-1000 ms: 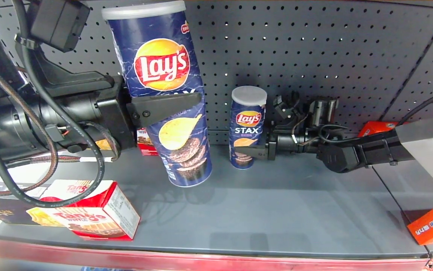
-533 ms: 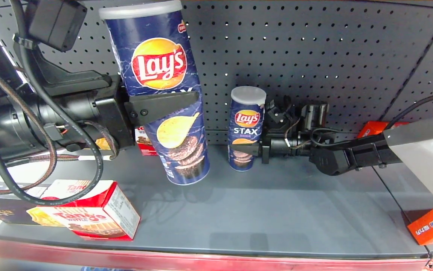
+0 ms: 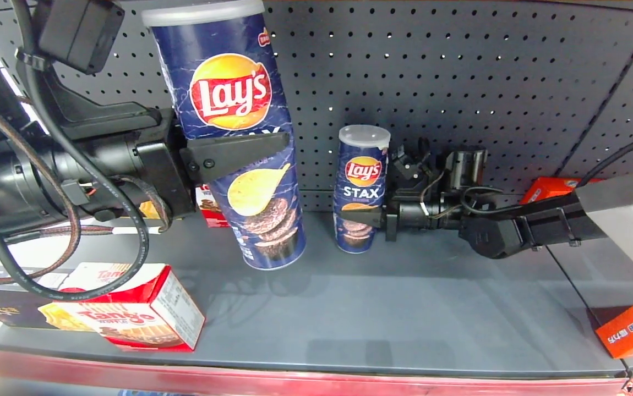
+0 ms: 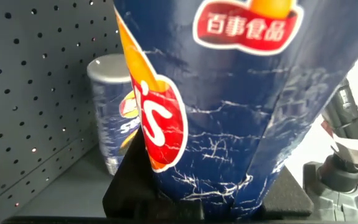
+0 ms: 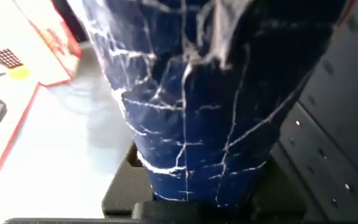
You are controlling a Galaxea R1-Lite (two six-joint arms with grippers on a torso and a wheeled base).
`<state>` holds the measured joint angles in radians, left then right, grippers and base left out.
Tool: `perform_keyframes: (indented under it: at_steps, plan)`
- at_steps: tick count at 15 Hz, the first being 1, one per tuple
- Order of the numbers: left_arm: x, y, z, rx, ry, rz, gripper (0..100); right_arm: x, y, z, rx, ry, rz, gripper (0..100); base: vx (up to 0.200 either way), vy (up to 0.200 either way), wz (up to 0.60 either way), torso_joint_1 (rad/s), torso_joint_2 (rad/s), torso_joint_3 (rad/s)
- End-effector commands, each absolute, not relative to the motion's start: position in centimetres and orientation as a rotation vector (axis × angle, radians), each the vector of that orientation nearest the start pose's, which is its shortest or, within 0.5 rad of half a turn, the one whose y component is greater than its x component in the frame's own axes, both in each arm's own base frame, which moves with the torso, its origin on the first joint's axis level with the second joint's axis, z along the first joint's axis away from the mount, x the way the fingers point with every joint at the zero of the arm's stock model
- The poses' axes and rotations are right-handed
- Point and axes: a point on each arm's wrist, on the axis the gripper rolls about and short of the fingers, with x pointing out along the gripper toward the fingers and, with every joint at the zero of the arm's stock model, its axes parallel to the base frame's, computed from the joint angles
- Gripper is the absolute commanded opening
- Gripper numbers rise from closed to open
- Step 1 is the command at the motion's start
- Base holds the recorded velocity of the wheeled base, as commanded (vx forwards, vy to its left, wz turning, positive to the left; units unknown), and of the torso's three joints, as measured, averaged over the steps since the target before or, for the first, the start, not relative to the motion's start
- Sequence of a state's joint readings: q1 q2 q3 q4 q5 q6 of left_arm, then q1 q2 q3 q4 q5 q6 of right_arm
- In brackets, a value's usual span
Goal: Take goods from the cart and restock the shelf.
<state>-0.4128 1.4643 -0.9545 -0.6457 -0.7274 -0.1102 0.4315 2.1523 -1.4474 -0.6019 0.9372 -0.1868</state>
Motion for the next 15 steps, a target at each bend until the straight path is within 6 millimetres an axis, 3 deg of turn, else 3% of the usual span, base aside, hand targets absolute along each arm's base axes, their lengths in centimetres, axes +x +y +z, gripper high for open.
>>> perform_keyframes:
  at_steps: [1, 3, 6, 11, 15]
  plan:
    - [22.6, -11.5, 29.3, -0.075, -0.081, -1.144, 0, 35.9, 19.8, 21.2, -0.143, -0.063, 1.366, 0, 0.000, 0.000, 0.00, 0.000, 0.00, 0.000]
    - [22.5, -11.5, 29.3, -0.075, -0.081, -1.144, 0, 33.7, 19.7, 21.8, -0.145, -0.073, 1.359, 0, 0.000, 0.000, 0.00, 0.000, 0.00, 0.000]
    - [22.5, -11.5, 29.2, -0.077, -0.079, -1.143, 0, 29.4, 18.2, 20.4, -0.148, -0.070, 1.327, 0, 0.000, 0.000, 0.00, 0.000, 0.00, 0.000]
    - [22.5, -11.5, 29.2, -0.078, -0.075, -1.141, 0, 25.0, 16.9, 16.9, -0.153, -0.099, 1.320, 0, 0.000, 0.000, 0.00, 0.000, 0.00, 0.000]
    - [22.6, -11.5, 29.1, -0.078, -0.074, -1.137, 0, 23.0, 16.6, 14.9, -0.150, -0.043, 1.351, 0, 0.000, 0.000, 0.00, 0.000, 0.00, 0.000]
